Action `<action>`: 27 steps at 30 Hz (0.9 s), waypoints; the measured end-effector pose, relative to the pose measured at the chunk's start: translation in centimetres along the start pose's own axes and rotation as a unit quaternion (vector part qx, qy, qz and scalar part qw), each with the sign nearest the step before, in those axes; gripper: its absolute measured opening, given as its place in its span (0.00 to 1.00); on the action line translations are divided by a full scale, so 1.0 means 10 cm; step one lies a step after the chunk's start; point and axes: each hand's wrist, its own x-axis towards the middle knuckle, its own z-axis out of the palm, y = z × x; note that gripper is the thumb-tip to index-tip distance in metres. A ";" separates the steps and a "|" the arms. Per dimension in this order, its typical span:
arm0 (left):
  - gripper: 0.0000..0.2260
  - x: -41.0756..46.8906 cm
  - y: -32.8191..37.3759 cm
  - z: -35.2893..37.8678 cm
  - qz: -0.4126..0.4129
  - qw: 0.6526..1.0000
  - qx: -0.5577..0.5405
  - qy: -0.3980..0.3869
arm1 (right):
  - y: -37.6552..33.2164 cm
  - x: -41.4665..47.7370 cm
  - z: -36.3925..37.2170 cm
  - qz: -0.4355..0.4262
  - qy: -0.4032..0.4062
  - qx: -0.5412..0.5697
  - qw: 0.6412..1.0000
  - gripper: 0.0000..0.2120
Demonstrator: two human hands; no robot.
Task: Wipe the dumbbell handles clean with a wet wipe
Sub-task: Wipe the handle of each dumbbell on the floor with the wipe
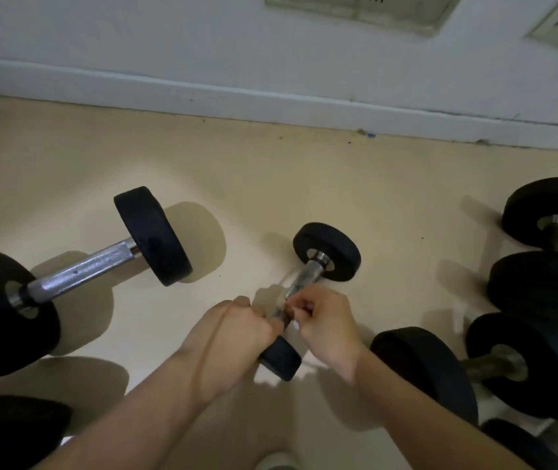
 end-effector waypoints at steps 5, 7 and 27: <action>0.13 -0.01 -0.03 -0.05 0.028 0.999 0.037 -0.005 | 0.07 0.33 0.01 0.054 0.136 -0.028 0.989 0.08; 0.16 -0.02 -0.08 0.02 0.041 0.999 0.028 0.003 | -0.02 0.03 0.17 -0.008 0.070 -0.029 0.997 0.08; 0.45 -0.26 0.36 0.32 -0.257 0.917 -0.300 0.047 | 0.05 0.06 0.01 -0.076 -0.001 -0.129 0.989 0.07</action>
